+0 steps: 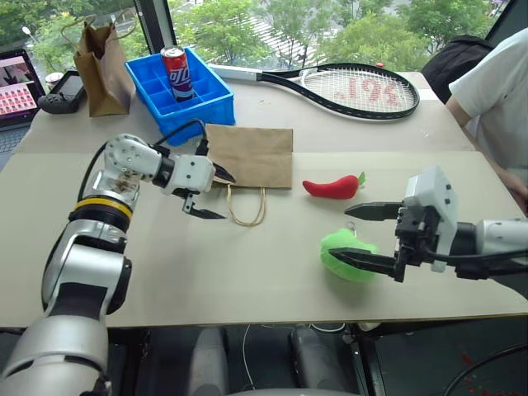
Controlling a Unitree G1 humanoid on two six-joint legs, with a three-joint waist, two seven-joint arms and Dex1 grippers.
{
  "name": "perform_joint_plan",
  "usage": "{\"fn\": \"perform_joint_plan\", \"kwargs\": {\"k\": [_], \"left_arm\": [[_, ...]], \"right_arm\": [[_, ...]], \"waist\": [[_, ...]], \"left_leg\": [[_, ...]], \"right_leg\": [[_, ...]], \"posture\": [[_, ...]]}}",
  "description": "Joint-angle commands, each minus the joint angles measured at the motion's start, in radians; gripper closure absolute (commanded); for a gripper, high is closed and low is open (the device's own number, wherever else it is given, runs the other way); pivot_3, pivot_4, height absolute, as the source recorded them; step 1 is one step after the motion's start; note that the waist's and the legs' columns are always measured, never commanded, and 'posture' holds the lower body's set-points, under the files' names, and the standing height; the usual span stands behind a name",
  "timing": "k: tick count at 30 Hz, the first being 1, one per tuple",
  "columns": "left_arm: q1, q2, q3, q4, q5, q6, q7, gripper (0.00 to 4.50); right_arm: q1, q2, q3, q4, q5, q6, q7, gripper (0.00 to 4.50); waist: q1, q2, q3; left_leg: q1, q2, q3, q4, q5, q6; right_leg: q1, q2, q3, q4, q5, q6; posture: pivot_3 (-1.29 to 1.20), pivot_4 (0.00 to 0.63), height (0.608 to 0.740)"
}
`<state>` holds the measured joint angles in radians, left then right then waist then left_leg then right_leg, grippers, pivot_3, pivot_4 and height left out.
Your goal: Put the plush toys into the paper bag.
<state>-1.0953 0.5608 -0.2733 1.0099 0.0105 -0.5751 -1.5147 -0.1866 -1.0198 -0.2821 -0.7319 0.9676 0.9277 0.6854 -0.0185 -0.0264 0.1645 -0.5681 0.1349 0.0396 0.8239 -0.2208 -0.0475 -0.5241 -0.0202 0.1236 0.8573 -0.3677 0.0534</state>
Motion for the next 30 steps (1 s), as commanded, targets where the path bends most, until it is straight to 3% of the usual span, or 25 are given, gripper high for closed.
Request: {"fn": "perform_joint_plan", "kwargs": {"k": [1,4,7,17,22,25,28,30], "left_arm": [[-0.063,-0.014,-0.004,0.067,0.056,-0.092,0.043,0.00],[-0.096,-0.045,-0.011,0.114,0.097,-0.124,0.089,0.00],[-0.118,-0.054,-0.033,0.151,0.157,-0.180,0.141,0.76],[-0.160,-0.075,0.029,0.179,0.110,-0.147,0.107,4.47],[-0.168,-0.077,0.077,0.134,0.045,-0.027,-0.008,4.47],[-0.143,-0.060,0.080,-0.011,-0.099,0.213,-0.094,4.47],[-0.091,-0.030,0.087,-0.215,-0.193,0.447,-0.100,4.47],[-0.061,-0.029,0.127,-0.390,-0.261,0.694,-0.060,4.47]], "right_arm": [[0.025,-0.004,-0.062,-0.032,-0.002,-0.003,-0.034,0.01],[0.040,-0.012,-0.079,-0.034,-0.012,-0.012,-0.047,0.01],[0.053,-0.013,-0.088,-0.038,-0.022,-0.017,-0.055,0.00],[0.122,-0.022,-0.086,-0.026,-0.131,-0.046,-0.067,0.00],[0.135,-0.021,-0.084,-0.002,-0.208,-0.066,-0.054,0.00],[0.142,-0.016,-0.111,0.003,-0.206,-0.064,-0.034,0.00],[0.155,-0.009,-0.137,0.001,-0.190,-0.051,-0.027,0.00],[0.165,-0.008,-0.146,-0.009,-0.170,-0.038,-0.018,0.00]], "waist": [[0.000,0.000,0.000],[0.000,0.000,0.000],[0.000,0.000,0.000],[-0.002,0.000,0.000],[-0.003,0.000,0.000],[-0.003,0.000,0.000],[-0.006,0.000,0.000],[-0.009,0.000,0.000]], "left_leg": [[0.000,0.000,0.000,0.000,0.000,0.000],[0.000,-0.001,-0.001,0.000,0.000,0.001],[0.000,-0.001,-0.002,0.000,0.001,0.001],[0.000,-0.002,-0.003,0.000,0.001,0.001],[0.000,-0.002,-0.004,0.000,0.001,0.000],[0.000,-0.002,-0.004,0.000,0.001,0.000],[0.000,-0.002,-0.004,0.000,0.001,0.000],[0.001,-0.002,-0.005,0.000,0.001,0.000]], "right_leg": [[0.000,0.000,0.000,0.000,0.000,0.000],[0.001,0.000,-0.001,0.000,0.000,0.000],[0.001,0.000,-0.001,0.000,0.001,0.001],[0.002,0.000,-0.001,0.000,0.001,0.001],[0.002,0.000,-0.002,0.000,0.001,0.001],[0.002,0.000,-0.002,0.000,0.001,0.001],[0.003,0.000,-0.002,0.000,0.000,0.001],[0.004,0.000,-0.003,0.000,0.000,0.001]], "posture": [[0.00,0.150,0.658],[0.00,0.150,0.658],[0.00,0.150,0.658],[0.00,0.150,0.658],[0.00,0.150,0.658],[0.00,0.150,0.658],[0.00,0.150,0.658],[0.00,0.150,0.658]]}}
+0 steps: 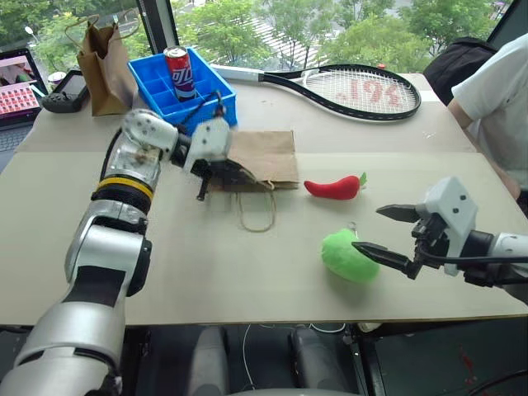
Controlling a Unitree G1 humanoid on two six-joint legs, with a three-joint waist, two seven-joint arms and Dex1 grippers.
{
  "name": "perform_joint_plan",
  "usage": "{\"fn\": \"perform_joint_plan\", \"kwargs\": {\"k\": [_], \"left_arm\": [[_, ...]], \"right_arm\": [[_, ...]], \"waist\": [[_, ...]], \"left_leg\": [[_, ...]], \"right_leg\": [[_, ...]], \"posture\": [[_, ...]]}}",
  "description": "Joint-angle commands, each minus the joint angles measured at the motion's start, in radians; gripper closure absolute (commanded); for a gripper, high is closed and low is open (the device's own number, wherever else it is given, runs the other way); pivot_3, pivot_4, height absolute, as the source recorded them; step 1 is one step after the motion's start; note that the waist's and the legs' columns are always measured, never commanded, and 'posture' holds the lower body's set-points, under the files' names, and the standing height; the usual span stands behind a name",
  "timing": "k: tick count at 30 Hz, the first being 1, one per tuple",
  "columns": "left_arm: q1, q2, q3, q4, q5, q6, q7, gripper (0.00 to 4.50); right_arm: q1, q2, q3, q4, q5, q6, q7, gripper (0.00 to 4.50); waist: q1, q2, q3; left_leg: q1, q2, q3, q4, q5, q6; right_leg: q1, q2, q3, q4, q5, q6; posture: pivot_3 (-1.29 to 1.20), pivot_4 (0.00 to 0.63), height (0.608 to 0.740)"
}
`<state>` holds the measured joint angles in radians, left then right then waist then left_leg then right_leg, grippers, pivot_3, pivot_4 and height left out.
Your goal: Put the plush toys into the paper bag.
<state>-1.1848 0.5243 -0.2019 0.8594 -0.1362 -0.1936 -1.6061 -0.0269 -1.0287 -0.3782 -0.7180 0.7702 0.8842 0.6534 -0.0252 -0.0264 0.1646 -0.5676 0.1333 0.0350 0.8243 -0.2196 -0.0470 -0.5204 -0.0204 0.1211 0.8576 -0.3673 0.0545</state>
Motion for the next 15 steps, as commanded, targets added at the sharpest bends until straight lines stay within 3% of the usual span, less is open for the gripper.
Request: {"fn": "perform_joint_plan", "kwargs": {"k": [1,4,6,11,15], "left_arm": [[0.053,0.024,0.067,-0.365,-0.174,0.468,0.044,4.47],[0.118,0.077,0.084,-0.651,-0.269,0.799,0.118,4.47],[0.138,0.090,0.100,-0.746,-0.304,0.940,0.192,4.47],[0.209,0.094,0.096,-0.841,-0.328,1.105,0.322,4.47],[0.228,0.069,0.121,-0.870,-0.382,1.190,0.385,4.50]], "right_arm": [[0.008,0.006,-0.049,-0.031,0.038,0.010,0.012,0.00],[-0.012,0.030,-0.022,-0.053,0.063,0.012,-0.018,0.00],[-0.037,0.052,0.008,-0.069,0.088,0.020,-0.043,0.00],[-0.158,0.175,0.156,-0.095,0.138,0.058,-0.172,0.00],[-0.284,0.337,0.327,-0.087,0.112,0.099,-0.312,1.14]], "waist": [[-0.004,0.000,0.000],[-0.015,0.000,0.000],[-0.020,0.000,0.000],[-0.025,0.000,0.000],[-0.025,0.000,0.000]], "left_leg": [[0.001,0.000,0.000,0.000,0.000,0.000],[0.003,0.000,-0.002,0.000,0.000,0.000],[0.005,0.000,-0.003,0.000,0.000,0.000],[0.013,0.000,-0.003,0.000,0.000,0.000],[0.013,-0.001,-0.004,0.000,0.001,0.001]], "right_leg": [[0.001,0.000,0.000,0.000,0.000,0.000],[0.004,0.000,-0.002,0.000,0.000,0.000],[0.006,0.000,-0.003,0.000,0.000,0.000],[0.013,0.000,-0.003,0.000,-0.004,0.006],[0.013,0.001,-0.002,0.002,-0.004,0.006]], "posture": [[0.00,0.150,0.658],[0.00,0.150,0.658],[0.00,0.150,0.658],[0.00,0.150,0.658],[0.00,0.150,0.658]]}}
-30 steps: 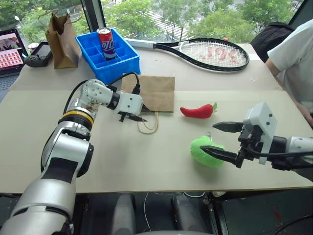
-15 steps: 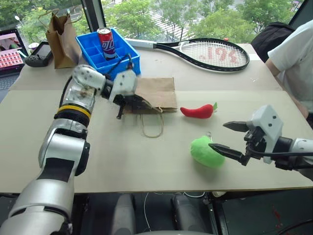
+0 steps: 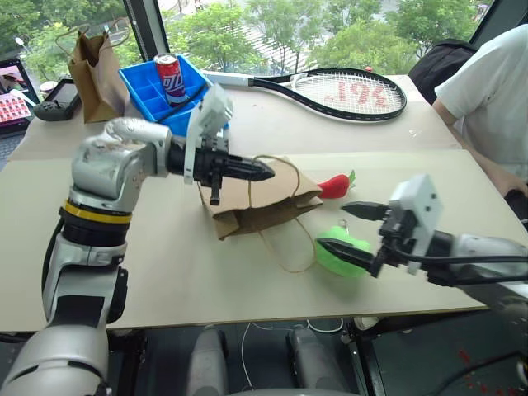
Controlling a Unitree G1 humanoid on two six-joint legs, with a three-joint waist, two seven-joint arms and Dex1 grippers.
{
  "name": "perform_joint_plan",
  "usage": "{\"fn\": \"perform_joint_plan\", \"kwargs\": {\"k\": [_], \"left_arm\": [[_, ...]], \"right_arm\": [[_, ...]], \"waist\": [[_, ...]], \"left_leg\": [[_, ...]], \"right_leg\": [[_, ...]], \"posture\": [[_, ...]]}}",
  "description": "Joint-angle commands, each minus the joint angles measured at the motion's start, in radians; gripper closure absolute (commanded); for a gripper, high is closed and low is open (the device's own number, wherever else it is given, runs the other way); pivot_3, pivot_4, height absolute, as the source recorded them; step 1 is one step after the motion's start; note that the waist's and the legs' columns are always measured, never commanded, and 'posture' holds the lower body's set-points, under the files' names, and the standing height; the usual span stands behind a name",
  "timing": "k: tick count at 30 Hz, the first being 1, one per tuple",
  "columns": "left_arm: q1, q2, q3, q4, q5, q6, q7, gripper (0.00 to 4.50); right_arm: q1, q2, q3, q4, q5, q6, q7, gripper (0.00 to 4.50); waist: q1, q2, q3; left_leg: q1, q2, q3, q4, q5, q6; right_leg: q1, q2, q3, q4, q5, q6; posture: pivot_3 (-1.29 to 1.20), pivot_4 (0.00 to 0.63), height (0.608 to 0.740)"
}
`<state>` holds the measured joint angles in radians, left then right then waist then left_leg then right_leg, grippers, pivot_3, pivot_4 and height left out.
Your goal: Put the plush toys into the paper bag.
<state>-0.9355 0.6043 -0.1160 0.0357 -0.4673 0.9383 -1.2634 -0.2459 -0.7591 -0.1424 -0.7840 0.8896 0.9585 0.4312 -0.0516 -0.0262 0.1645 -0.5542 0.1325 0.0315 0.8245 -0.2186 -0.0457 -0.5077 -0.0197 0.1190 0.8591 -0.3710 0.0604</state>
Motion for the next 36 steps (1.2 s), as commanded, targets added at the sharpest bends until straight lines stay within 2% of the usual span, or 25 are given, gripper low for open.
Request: {"fn": "perform_joint_plan", "kwargs": {"k": [1,3,6,9,10,13,15,17,20,23,28,32,36], "left_arm": [[-0.020,-0.014,0.039,-0.057,-0.064,0.073,0.051,4.50],[-0.017,-0.012,0.040,-0.070,-0.080,0.090,0.066,4.50],[-0.017,-0.025,0.051,-0.072,-0.105,0.116,0.102,4.50],[-0.034,-0.049,0.080,-0.074,-0.156,0.171,0.137,4.50],[-0.039,-0.053,0.088,-0.078,-0.172,0.187,0.144,4.50],[-0.049,-0.057,0.110,-0.082,-0.208,0.223,0.167,4.50],[-0.063,-0.069,0.126,-0.077,-0.222,0.225,0.196,4.50],[-0.092,-0.085,0.157,-0.068,-0.255,0.250,0.226,4.50],[-0.116,-0.092,0.194,-0.070,-0.304,0.294,0.252,4.50],[-0.120,-0.076,0.214,-0.037,-0.299,0.276,0.277,4.50],[-0.199,0.000,0.243,0.110,-0.226,0.166,0.295,4.50],[-0.323,0.077,0.199,0.245,-0.132,-0.011,0.222,4.50],[-0.394,0.108,0.147,0.267,-0.078,-0.122,0.134,4.50]], "right_arm": [[-0.090,0.107,0.131,-0.016,-0.024,0.033,-0.120,1.49],[-0.123,0.163,0.183,-0.001,-0.050,0.043,-0.163,2.03],[-0.157,0.233,0.237,0.045,-0.103,0.051,-0.219,3.22],[-0.179,0.279,0.305,0.120,-0.191,0.030,-0.249,4.25],[-0.188,0.296,0.327,0.154,-0.227,0.015,-0.259,4.46],[-0.214,0.358,0.369,0.263,-0.318,-0.051,-0.265,4.46],[-0.211,0.439,0.377,0.382,-0.378,-0.138,-0.280,4.46],[-0.223,0.435,0.459,0.479,-0.488,-0.214,-0.245,4.46],[-0.239,0.485,0.459,0.590,-0.550,-0.327,-0.219,4.46],[-0.230,0.472,0.509,0.641,-0.602,-0.327,-0.161,4.46],[-0.204,0.472,0.554,0.646,-0.652,-0.296,-0.108,4.46],[-0.212,0.473,0.548,0.649,-0.683,-0.284,-0.079,4.46],[-0.205,0.483,0.541,0.642,-0.700,-0.279,-0.066,4.46]], "waist": [[0.003,0.000,0.000],[0.008,0.000,0.000],[0.013,0.000,0.000],[0.015,0.000,0.000],[0.013,0.000,0.000],[0.010,0.000,0.000],[0.007,0.000,0.000],[0.007,0.000,0.000],[0.007,0.000,0.000],[0.006,0.000,0.000],[0.005,0.000,0.000],[0.005,0.000,0.000],[0.006,0.000,0.000]], "left_leg": [[-0.001,0.000,0.000,0.000,0.000,0.000],[-0.002,0.000,0.000,0.000,0.000,0.000],[-0.004,-0.001,0.000,0.000,0.000,0.000],[-0.005,-0.002,0.000,0.000,0.000,0.000],[-0.005,-0.002,0.000,0.000,0.000,0.000],[-0.005,-0.002,-0.001,0.000,0.000,0.000],[-0.005,-0.002,-0.001,0.000,0.000,0.000],[-0.005,-0.002,-0.001,0.000,0.000,0.000],[-0.007,-0.002,-0.001,0.000,0.000,0.000],[-0.008,-0.002,-0.001,0.000,0.000,0.000],[-0.007,-0.002,-0.001,0.000,0.000,0.000],[-0.007,-0.003,-0.001,0.000,0.000,0.000],[-0.007,-0.003,-0.001,0.000,0.000,0.000]], "right_leg": [[-0.001,0.000,0.000,0.000,0.000,0.000],[-0.001,0.000,0.000,-0.001,0.002,-0.003],[-0.002,0.000,0.001,-0.001,0.003,-0.006],[-0.002,0.000,0.001,-0.001,0.003,-0.006],[-0.002,0.000,0.001,-0.001,0.003,-0.006],[-0.002,0.000,0.001,-0.001,0.003,-0.006],[-0.003,0.000,0.001,-0.001,0.003,-0.006],[-0.003,0.000,0.001,-0.001,0.003,-0.006],[-0.004,0.000,0.001,-0.001,0.003,-0.006],[-0.005,0.000,0.001,-0.001,0.003,-0.006],[-0.005,0.000,0.001,0.000,0.003,-0.006],[-0.005,0.000,0.001,0.000,0.003,-0.006],[-0.005,0.000,0.001,-0.001,0.003,-0.006]], "posture": [[0.00,0.150,0.658],[0.00,0.150,0.658],[0.00,0.150,0.658],[0.00,0.150,0.658],[0.00,0.150,0.658],[0.00,0.150,0.658],[0.00,0.150,0.658],[0.00,0.150,0.658],[0.00,0.150,0.658],[0.00,0.150,0.658],[0.00,0.150,0.658],[0.00,0.150,0.658],[0.00,0.150,0.658]]}}
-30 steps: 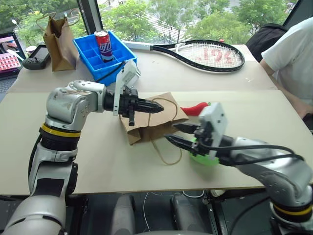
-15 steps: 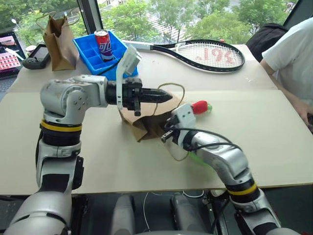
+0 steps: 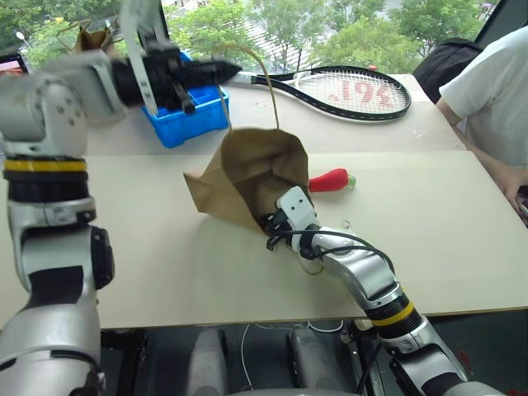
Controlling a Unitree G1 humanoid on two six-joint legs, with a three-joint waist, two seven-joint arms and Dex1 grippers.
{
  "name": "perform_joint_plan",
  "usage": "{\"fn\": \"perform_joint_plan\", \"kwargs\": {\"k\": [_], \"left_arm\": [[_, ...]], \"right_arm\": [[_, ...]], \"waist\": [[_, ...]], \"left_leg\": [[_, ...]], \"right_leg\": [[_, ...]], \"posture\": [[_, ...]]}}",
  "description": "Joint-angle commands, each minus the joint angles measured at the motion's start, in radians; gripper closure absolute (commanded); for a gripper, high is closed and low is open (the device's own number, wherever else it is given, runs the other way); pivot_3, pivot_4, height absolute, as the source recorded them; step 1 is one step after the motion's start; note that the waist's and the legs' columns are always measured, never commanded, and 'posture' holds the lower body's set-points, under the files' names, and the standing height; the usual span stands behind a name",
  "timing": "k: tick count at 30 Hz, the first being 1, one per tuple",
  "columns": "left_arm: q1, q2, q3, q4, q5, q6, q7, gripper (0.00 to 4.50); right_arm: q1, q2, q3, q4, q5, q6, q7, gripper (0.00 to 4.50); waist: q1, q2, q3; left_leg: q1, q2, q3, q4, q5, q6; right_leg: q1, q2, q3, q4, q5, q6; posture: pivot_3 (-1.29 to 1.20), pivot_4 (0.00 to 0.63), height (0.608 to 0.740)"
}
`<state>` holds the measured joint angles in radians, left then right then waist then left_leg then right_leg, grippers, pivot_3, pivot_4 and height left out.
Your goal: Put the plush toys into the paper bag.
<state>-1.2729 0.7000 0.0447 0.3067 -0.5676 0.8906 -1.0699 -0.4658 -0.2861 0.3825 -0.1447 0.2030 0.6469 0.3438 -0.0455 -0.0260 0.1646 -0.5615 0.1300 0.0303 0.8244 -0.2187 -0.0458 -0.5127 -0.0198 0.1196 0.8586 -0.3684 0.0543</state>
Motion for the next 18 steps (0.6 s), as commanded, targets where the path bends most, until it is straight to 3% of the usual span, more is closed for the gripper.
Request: {"fn": "perform_joint_plan", "kwargs": {"k": [1,11,17,18], "left_arm": [[-0.065,0.012,-0.014,-0.014,0.013,-0.066,-0.075,4.50],[0.052,0.001,-0.067,-0.150,0.022,-0.081,-0.136,4.50],[0.102,-0.028,-0.066,-0.184,0.001,-0.060,-0.120,4.50],[0.106,-0.030,-0.066,-0.188,-0.001,-0.057,-0.119,4.50]], "right_arm": [[0.018,0.013,0.013,0.000,-0.017,0.034,0.024,4.46],[0.010,0.020,-0.039,-0.062,-0.032,0.017,0.042,4.46],[-0.010,0.028,-0.239,-0.258,0.117,0.093,0.056,4.46],[-0.012,0.018,-0.270,-0.293,0.138,0.120,0.058,4.20]], "waist": [[0.000,0.000,0.000],[-0.002,0.000,0.000],[0.004,0.000,0.000],[0.004,0.000,0.000]], "left_leg": [[0.000,0.000,0.000,0.000,0.000,0.000],[-0.001,0.000,0.000,0.000,0.000,0.000],[-0.005,0.000,0.000,0.000,0.000,0.000],[-0.005,0.000,0.000,0.000,0.000,0.000]], "right_leg": [[0.000,0.000,0.000,0.000,0.000,0.000],[-0.002,0.000,0.000,0.001,0.000,0.000],[-0.005,0.000,0.000,0.001,0.000,0.000],[-0.005,0.000,0.000,0.001,0.000,0.000]], "posture": [[0.00,0.150,0.658],[0.00,0.150,0.658],[0.00,0.150,0.658],[0.00,0.150,0.658]]}}
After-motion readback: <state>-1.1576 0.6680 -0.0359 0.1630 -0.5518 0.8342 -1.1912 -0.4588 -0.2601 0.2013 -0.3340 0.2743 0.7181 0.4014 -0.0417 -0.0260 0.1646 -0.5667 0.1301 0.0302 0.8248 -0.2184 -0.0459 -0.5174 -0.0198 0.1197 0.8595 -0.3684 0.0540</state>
